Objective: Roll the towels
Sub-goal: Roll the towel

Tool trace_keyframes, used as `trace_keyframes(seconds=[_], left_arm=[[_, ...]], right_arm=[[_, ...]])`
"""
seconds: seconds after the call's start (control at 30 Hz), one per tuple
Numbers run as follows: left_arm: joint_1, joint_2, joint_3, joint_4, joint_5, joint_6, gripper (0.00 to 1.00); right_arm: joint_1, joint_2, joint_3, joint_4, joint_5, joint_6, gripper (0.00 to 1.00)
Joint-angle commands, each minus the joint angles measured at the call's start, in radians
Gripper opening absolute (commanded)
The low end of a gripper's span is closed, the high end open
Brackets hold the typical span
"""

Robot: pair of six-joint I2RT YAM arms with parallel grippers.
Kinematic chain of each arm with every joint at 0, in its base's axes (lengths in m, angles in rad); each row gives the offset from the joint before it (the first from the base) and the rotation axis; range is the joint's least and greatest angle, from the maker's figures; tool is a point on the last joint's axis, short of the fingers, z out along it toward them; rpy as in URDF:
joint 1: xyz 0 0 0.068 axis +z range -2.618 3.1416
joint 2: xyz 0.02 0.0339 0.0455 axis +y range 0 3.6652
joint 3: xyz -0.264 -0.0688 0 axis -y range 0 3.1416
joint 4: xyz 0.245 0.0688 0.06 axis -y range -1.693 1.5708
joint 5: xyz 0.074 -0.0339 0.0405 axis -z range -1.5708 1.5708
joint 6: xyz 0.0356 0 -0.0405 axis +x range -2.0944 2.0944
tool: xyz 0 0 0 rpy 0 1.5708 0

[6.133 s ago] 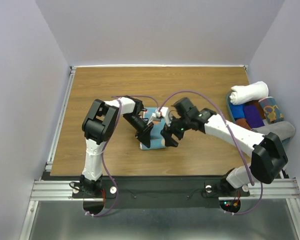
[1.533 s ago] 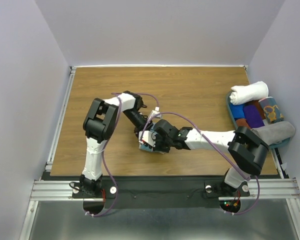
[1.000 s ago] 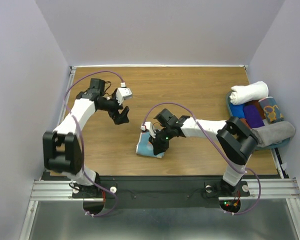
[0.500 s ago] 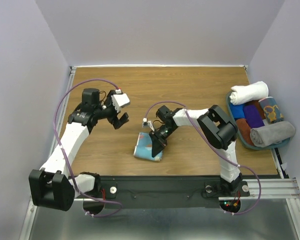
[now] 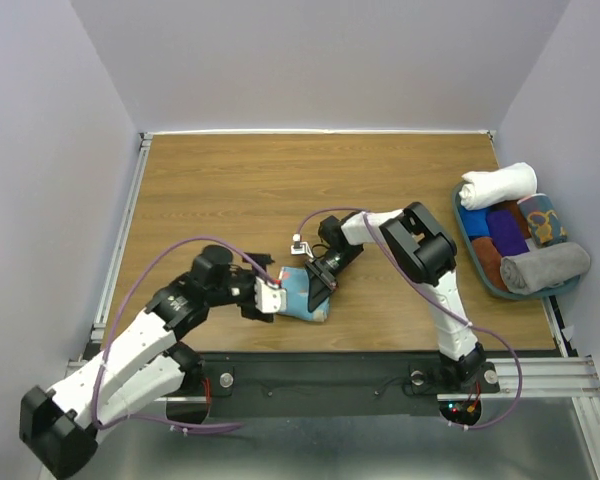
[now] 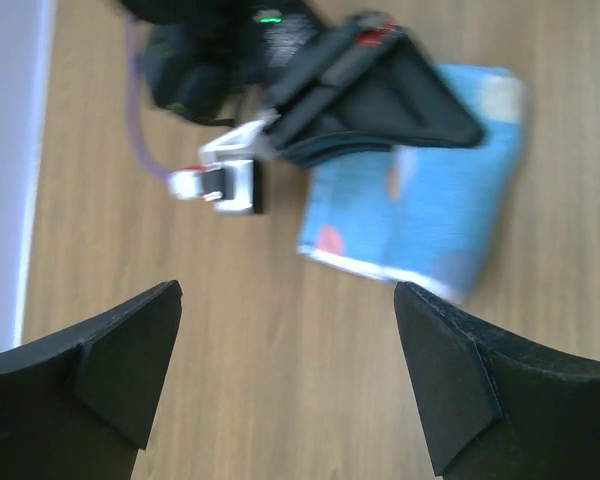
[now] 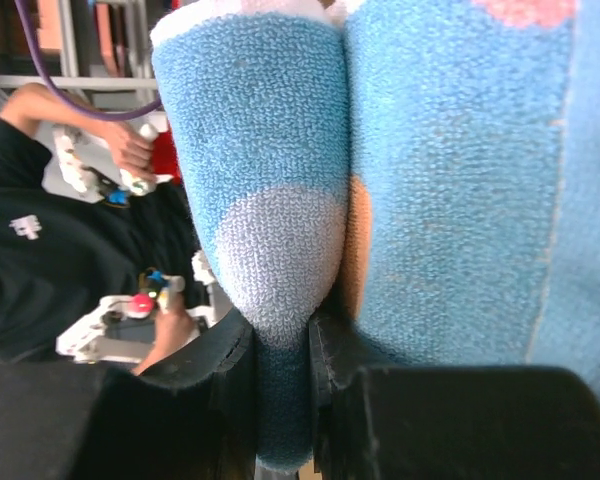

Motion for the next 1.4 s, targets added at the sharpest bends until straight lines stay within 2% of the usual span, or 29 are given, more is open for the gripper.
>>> trace_keyframes(seconds=[0.0, 0.07, 0.13, 0.23, 0.37, 0.47, 0.57, 0.6, 0.7, 0.77, 0.8, 0.9, 0.97, 1.07, 1.17, 1.2, 1.23, 1.27, 1.37], left_arm=[[-0.155, 0.028, -0.067, 0.032, -0.159, 0.056, 0.99], [-0.256, 0.071, -0.08, 0.048, -0.209, 0.053, 0.99], [-0.335, 0.138, -0.077, 0.078, -0.267, 0.024, 0.92], [-0.387, 0.241, -0.064, 0.1, -0.304, -0.004, 0.81], [-0.471, 0.335, -0.086, 0.193, -0.38, -0.046, 0.75], [-0.493, 0.419, -0.098, 0.299, -0.448, -0.068, 0.71], [-0.498, 0.504, -0.098, 0.332, -0.493, -0.084, 0.66], [-0.498, 0.516, -0.101, 0.348, -0.531, -0.085, 0.62], [-0.499, 0.534, -0.112, 0.355, -0.528, -0.081, 0.54], [-0.501, 0.544, -0.115, 0.35, -0.52, -0.082, 0.41], [-0.501, 0.547, -0.113, 0.33, -0.516, -0.082, 0.33], [-0.501, 0.553, -0.086, 0.219, -0.42, -0.073, 0.2], [-0.501, 0.564, -0.045, 0.142, -0.373, -0.05, 0.18], [-0.499, 0.579, 0.004, 0.001, -0.29, -0.065, 0.14], [-0.498, 0.602, 0.04, -0.035, -0.249, -0.09, 0.12], [-0.478, 0.61, 0.049, -0.052, -0.237, -0.105, 0.11], [-0.461, 0.626, 0.063, -0.069, -0.197, -0.107, 0.1], [-0.447, 0.639, 0.095, -0.082, -0.177, -0.111, 0.1], [-0.38, 0.68, 0.173, -0.154, -0.08, -0.112, 0.1]], right_arm=[[-0.012, 0.088, 0.035, -0.058, 0.145, -0.103, 0.01], [-0.015, 0.108, 0.057, -0.076, 0.128, -0.112, 0.02], [-0.02, 0.129, 0.077, -0.099, 0.126, -0.121, 0.03], [-0.026, 0.149, 0.092, -0.118, 0.12, -0.127, 0.04], [-0.031, 0.171, 0.114, -0.152, 0.114, -0.153, 0.05], [-0.031, 0.175, 0.114, -0.167, 0.114, -0.17, 0.05], [-0.031, 0.166, 0.108, -0.17, 0.123, -0.179, 0.05], [-0.031, 0.157, 0.105, -0.17, 0.126, -0.181, 0.05], [-0.031, 0.145, 0.1, -0.17, 0.142, -0.182, 0.06], [-0.032, 0.137, 0.103, -0.172, 0.151, -0.179, 0.08], [-0.032, 0.134, 0.103, -0.17, 0.163, -0.178, 0.11], [-0.046, 0.108, 0.114, -0.169, 0.197, -0.172, 0.17], [-0.061, 0.07, 0.128, -0.169, 0.217, -0.159, 0.24], [-0.122, 0.013, 0.183, -0.167, 0.261, -0.13, 0.44], [-0.164, -0.033, 0.223, -0.167, 0.289, -0.098, 0.55], [-0.193, -0.071, 0.244, -0.165, 0.306, -0.089, 0.71], [-0.208, -0.093, 0.253, -0.164, 0.312, -0.068, 0.73], [-0.239, -0.113, 0.258, -0.162, 0.314, -0.06, 0.93], [-0.282, -0.228, 0.241, -0.143, 0.326, -0.034, 0.95]])
